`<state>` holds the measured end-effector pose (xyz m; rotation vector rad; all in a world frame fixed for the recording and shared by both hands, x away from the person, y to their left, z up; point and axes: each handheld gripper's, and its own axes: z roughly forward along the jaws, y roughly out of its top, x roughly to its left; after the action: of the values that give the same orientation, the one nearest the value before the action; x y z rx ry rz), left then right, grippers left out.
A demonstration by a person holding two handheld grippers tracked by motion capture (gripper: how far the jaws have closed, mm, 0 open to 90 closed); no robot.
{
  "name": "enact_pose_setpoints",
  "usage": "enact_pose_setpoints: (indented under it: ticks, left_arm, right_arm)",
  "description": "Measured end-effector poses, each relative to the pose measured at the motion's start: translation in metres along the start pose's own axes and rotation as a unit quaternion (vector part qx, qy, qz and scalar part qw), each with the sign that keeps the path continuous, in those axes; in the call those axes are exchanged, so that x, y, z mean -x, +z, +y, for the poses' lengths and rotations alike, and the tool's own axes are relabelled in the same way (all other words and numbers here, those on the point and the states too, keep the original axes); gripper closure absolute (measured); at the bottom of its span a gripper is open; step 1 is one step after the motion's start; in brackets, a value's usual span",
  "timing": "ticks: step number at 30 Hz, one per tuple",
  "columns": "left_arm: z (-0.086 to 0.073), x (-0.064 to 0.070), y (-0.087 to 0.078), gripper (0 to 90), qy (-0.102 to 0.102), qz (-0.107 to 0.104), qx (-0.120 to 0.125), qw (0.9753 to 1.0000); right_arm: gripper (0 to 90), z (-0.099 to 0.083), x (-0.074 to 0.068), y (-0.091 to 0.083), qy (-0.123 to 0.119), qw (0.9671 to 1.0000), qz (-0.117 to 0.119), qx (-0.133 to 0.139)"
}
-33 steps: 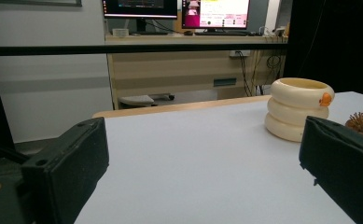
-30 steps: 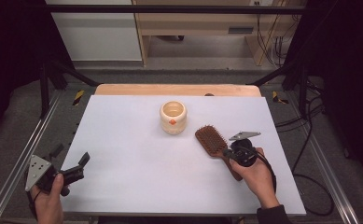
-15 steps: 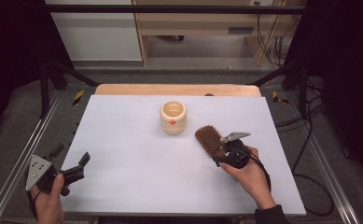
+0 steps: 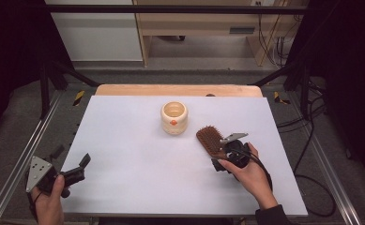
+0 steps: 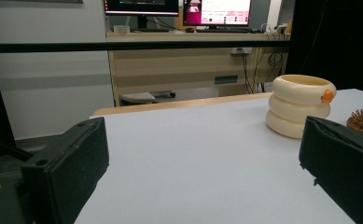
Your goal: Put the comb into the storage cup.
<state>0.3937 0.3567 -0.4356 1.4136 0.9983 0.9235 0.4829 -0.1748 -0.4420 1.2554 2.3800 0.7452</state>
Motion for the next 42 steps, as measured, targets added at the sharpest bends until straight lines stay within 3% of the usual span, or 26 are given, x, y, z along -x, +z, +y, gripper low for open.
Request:
enact_pose_setpoints:
  ticks: [6, 15, 27, 42]
  left_arm:
    - [0.0, -0.001, -0.001, 1.5, -0.006, 0.0, 0.002, 1.0]
    - [0.0, -0.001, 0.0, 1.6, -0.005, -0.001, 0.003, 1.0]
    - [0.0, 0.001, 0.0, 1.6, -0.003, -0.005, 0.001, 1.0]
    - [0.0, 0.001, 0.001, 1.6, -0.002, -0.006, 0.0, 1.0]
  right_arm:
    - [10.1, 0.002, 0.006, 0.005, -0.001, 0.9993, -0.008, -0.036]
    - [10.0, 0.001, 0.013, 0.01, 0.011, 0.9978, 0.003, -0.065]
    - [13.7, 0.006, 0.017, 0.016, 0.009, 0.9953, 0.011, -0.096]
    - [35.9, 0.006, 0.02, 0.018, 0.016, 0.9935, 0.023, -0.11]
